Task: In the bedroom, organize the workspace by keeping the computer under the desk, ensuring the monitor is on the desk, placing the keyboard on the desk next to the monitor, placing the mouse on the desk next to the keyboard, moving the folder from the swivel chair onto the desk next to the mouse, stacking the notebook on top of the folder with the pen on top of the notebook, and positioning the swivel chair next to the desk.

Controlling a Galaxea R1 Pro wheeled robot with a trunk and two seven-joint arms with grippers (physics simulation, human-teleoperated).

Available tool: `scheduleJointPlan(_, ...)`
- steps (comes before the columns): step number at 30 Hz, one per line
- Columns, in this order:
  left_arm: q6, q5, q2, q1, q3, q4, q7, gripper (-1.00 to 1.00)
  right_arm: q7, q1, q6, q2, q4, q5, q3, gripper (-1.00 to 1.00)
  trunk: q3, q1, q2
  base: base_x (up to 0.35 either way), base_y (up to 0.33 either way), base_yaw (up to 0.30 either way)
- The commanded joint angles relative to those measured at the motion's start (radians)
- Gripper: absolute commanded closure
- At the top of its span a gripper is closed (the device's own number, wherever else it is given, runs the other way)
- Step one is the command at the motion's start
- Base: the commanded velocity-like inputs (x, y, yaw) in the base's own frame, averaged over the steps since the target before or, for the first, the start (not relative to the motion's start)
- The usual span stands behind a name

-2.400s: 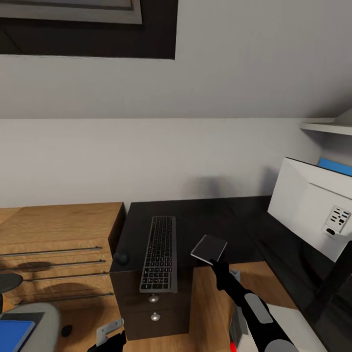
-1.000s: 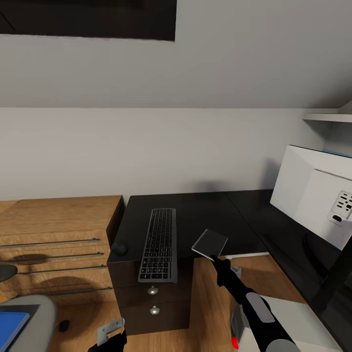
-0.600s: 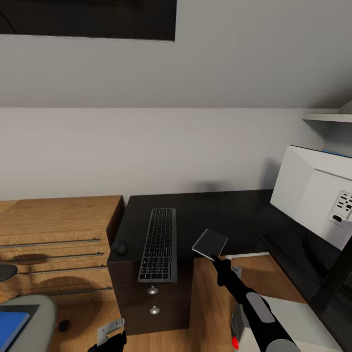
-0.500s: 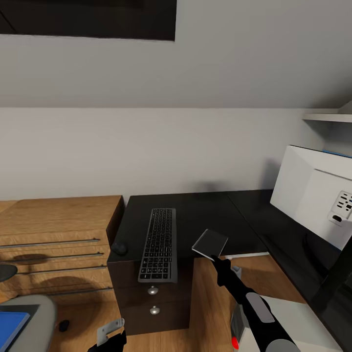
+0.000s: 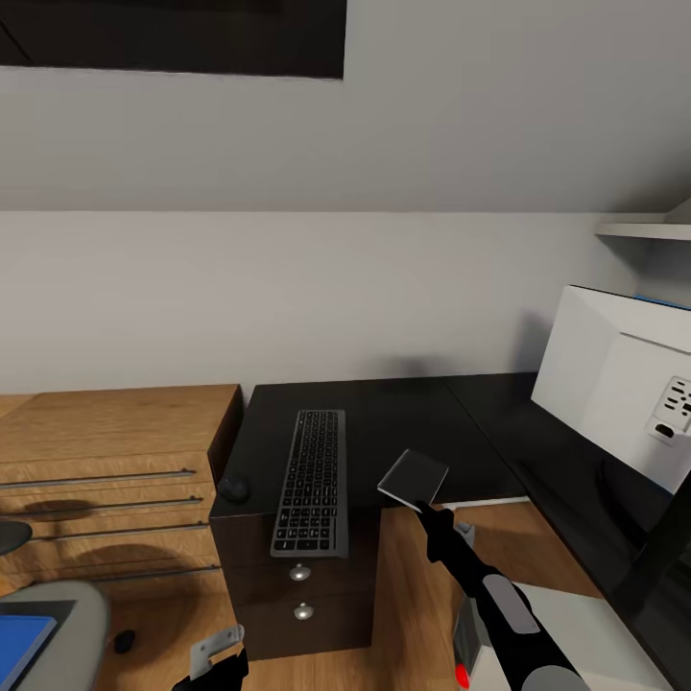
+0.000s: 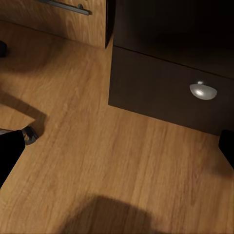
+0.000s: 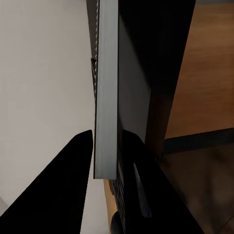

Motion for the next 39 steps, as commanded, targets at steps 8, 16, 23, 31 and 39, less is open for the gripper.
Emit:
scheduleJointPlan(8, 0.003, 0.006, 0.002, -0.001, -0.006, -0.002, 0.009, -1.0, -0.069, 0.0, 0.004, 0.001, 0.014, 0.013, -0.008, 1.0, -0.001, 0.0, 0.0, 0.0, 0.0, 0.0)
scheduleJointPlan(16, 0.003, 0.006, 0.001, -0.001, -0.007, -0.001, 0.01, -1.0, -0.068, 0.0, 0.003, 0.001, 0.013, 0.013, -0.008, -1.0, -0.001, 0.0, 0.0, 0.0, 0.0, 0.0)
scheduleJointPlan(23, 0.004, 0.005, -0.001, -0.001, -0.008, 0.0, 0.011, -1.0, -0.066, 0.0, 0.001, 0.002, 0.014, 0.014, -0.008, -1.0, -0.001, 0.0, 0.0, 0.0, 0.0, 0.0)
scheduleJointPlan(31, 0.003, 0.005, -0.001, -0.001, -0.008, 0.013, 0.011, -1.0, -0.066, 0.0, 0.001, 0.001, 0.013, 0.014, -0.008, -1.0, -0.001, 0.0, 0.0, 0.0, 0.0, 0.0)
scheduleJointPlan(39, 0.003, 0.002, -0.001, -0.001, -0.008, 0.029, 0.011, -1.0, -0.062, 0.0, 0.001, 0.0, 0.012, 0.014, -0.008, -1.0, -0.001, 0.0, 0.0, -0.178, -0.059, 0.0)
